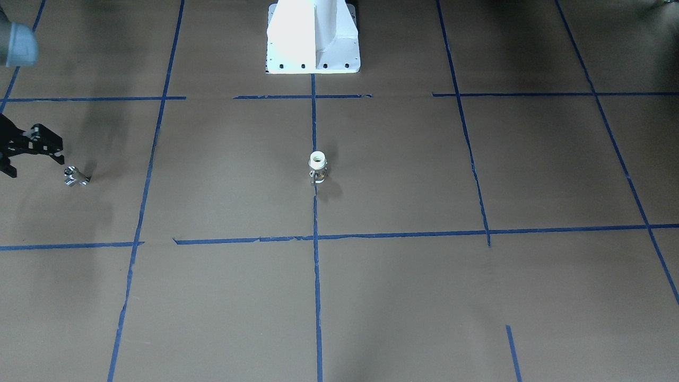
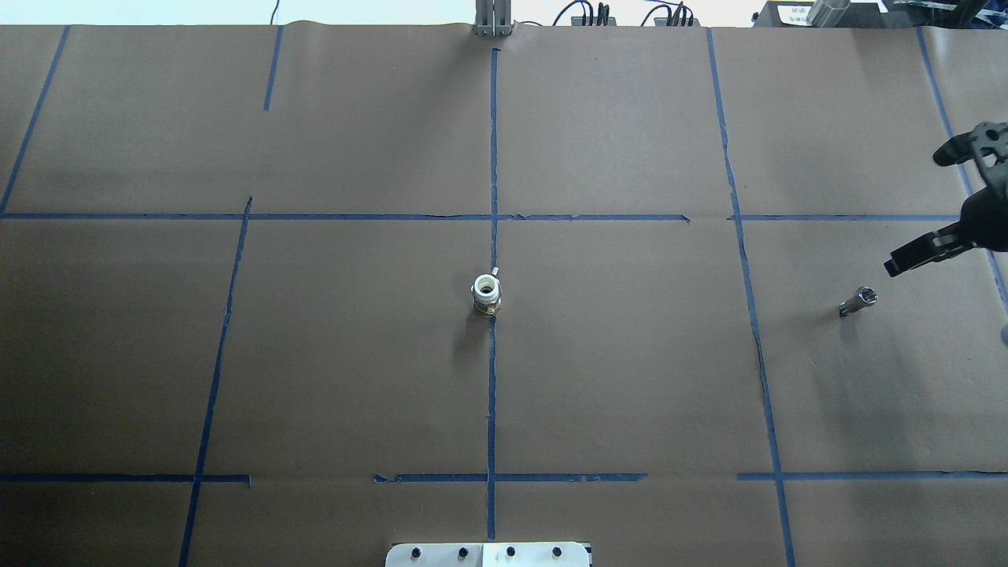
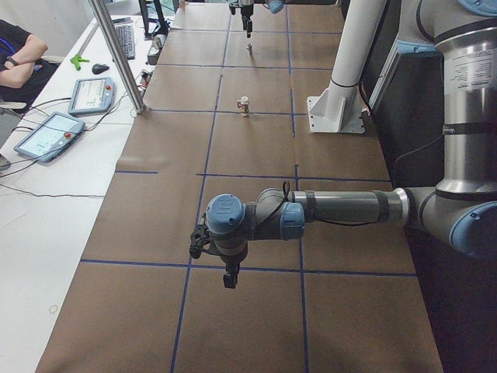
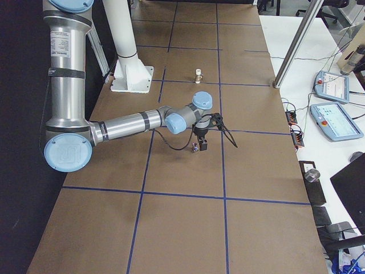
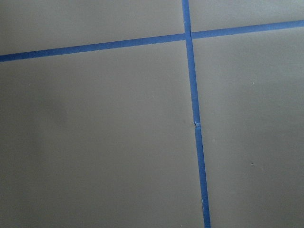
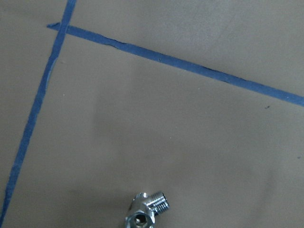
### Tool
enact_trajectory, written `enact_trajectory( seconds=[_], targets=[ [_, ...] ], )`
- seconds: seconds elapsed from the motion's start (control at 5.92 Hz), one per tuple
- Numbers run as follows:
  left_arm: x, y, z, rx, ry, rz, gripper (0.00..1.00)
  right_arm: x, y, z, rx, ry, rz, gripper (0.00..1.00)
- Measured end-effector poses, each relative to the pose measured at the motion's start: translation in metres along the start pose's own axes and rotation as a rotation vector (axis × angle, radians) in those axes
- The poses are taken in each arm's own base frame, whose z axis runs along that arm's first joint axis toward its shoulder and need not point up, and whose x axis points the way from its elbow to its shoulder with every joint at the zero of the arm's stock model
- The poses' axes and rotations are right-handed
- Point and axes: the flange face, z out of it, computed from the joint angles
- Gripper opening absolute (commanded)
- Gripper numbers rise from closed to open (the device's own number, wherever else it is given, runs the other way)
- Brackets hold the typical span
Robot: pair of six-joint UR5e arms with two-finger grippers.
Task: Assemble PPR valve and pipe with both arms
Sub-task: 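Lower the right gripper onto the chrome pipe fitting and grasp it, then lift the chrome fitting with the right gripper and carry it above the valve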
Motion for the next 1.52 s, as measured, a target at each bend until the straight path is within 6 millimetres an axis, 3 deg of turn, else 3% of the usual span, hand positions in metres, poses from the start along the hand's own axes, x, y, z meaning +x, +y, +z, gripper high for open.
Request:
enact_trajectory(
  seconds=[0.34,0.51,0.68,0.84,1.18,1.52],
  targets=[
    [0.002,0.000,-0.002,0.003,0.000,0.002,1.00,-0.015,0.005,0.032,0.014,-0.010,0.009,1.00],
    [0.002,0.000,-0.002,0.003,0.000,0.002,1.00,-0.020,0.006,0.037,0.015,-0.014,0.010,0.69],
    [0.002,0.000,-0.002,0.003,0.000,0.002,1.00,-0.023,0.007,0.040,0.014,-0.016,0.007,0.23],
    [0.002,0.000,-0.002,0.003,0.000,0.001,1.00,-0.024,0.008,0.041,0.011,-0.016,0.004,0.08],
    [0.002,-0.001,-0.002,0.004,0.000,0.001,1.00,-0.023,0.009,0.041,0.009,-0.017,0.003,0.00],
    [0.003,-0.001,-0.003,0.007,0.000,-0.012,1.00,-0.028,0.008,0.031,0.018,-0.030,0.000,0.00]
  ],
)
